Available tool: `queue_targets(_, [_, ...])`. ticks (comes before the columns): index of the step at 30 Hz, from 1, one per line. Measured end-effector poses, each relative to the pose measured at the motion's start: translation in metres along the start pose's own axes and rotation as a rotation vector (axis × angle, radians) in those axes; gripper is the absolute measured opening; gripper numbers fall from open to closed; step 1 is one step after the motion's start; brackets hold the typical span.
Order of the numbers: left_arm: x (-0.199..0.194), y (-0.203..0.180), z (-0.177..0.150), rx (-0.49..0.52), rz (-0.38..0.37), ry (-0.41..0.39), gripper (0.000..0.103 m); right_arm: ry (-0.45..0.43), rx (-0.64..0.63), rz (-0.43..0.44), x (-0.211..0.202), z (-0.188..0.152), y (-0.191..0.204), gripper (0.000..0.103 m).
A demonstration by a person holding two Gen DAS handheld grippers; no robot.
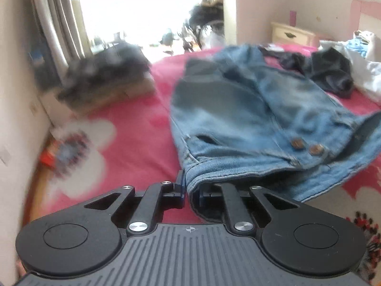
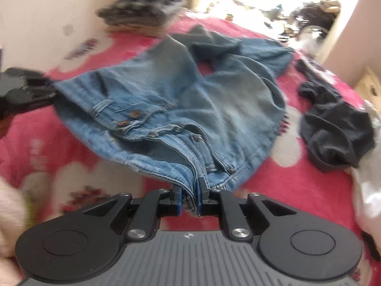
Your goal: Fold clothes
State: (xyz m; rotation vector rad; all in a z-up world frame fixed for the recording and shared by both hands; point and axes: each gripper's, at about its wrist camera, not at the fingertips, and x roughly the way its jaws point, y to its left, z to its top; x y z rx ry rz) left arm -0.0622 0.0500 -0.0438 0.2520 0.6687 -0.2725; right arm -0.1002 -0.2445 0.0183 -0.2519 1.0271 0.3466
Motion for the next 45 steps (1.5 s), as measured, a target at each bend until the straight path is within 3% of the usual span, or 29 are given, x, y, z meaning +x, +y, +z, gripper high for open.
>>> queue_targets(5, [0.005, 0.068, 0.027, 0.041, 0.127, -0.015, 0.009, 0.003, -0.11, 0.273, -0.004, 0.027, 0.057, 0.014])
queue_targets(11, [0.024, 0.153, 0.06, 0.042, 0.269, -0.009, 0.009, 0.028, -0.155, 0.672, 0.042, 0.088, 0.145, 0.014])
queue_targets(16, [0.06, 0.207, 0.057, -0.047, 0.311, 0.046, 0.012, 0.032, -0.169, 0.851, 0.103, 0.127, 0.224, 0.013])
queue_targets(20, [0.111, 0.228, 0.021, -0.136, 0.295, 0.231, 0.023, 0.065, -0.011, 0.879, 0.171, 0.142, 0.255, 0.016])
queue_targets(22, [0.125, 0.231, -0.001, -0.151, 0.312, 0.3, 0.029, 0.109, 0.086, 0.896, 0.202, 0.141, 0.261, 0.033])
queue_targets(23, [0.124, 0.234, -0.009, -0.166, 0.311, 0.316, 0.034, 0.131, 0.134, 0.903, 0.217, 0.14, 0.264, 0.035])
queue_targets(25, [0.117, 0.24, -0.021, -0.2, 0.303, 0.339, 0.039, 0.148, 0.204, 0.923, 0.236, 0.137, 0.264, 0.035])
queue_targets(27, [0.106, 0.247, -0.031, -0.245, 0.29, 0.345, 0.048, 0.107, 0.237, 0.942, 0.225, 0.13, 0.246, 0.045])
queue_targets(29, [0.088, 0.255, -0.036, -0.291, 0.299, 0.324, 0.057, 0.06, 0.285, 0.957, 0.213, 0.122, 0.221, 0.047])
queue_targets(31, [0.068, 0.261, -0.039, -0.325, 0.321, 0.305, 0.058, 0.008, 0.387, 0.968, 0.203, 0.115, 0.19, 0.059])
queue_targets(32, [0.06, 0.256, -0.035, -0.321, 0.306, 0.287, 0.058, -0.012, 0.44, 0.967, 0.199, 0.112, 0.171, 0.059])
queue_targets(37, [0.02, 0.219, -0.009, -0.272, 0.201, 0.182, 0.058, -0.109, 0.603, 0.85, 0.171, 0.09, 0.082, 0.06])
queue_targets(39, [0.005, 0.204, 0.001, -0.252, 0.159, 0.14, 0.066, -0.133, 0.657, 0.776, 0.162, 0.082, 0.048, 0.062])
queue_targets(42, [0.002, 0.133, 0.015, -0.138, -0.066, 0.115, 0.079, -0.173, 0.782, 0.655, 0.153, 0.064, -0.005, 0.065])
queue_targets(45, [0.01, 0.054, 0.012, 0.003, -0.285, 0.138, 0.082, -0.215, 0.928, 0.556, 0.147, 0.048, -0.058, 0.067])
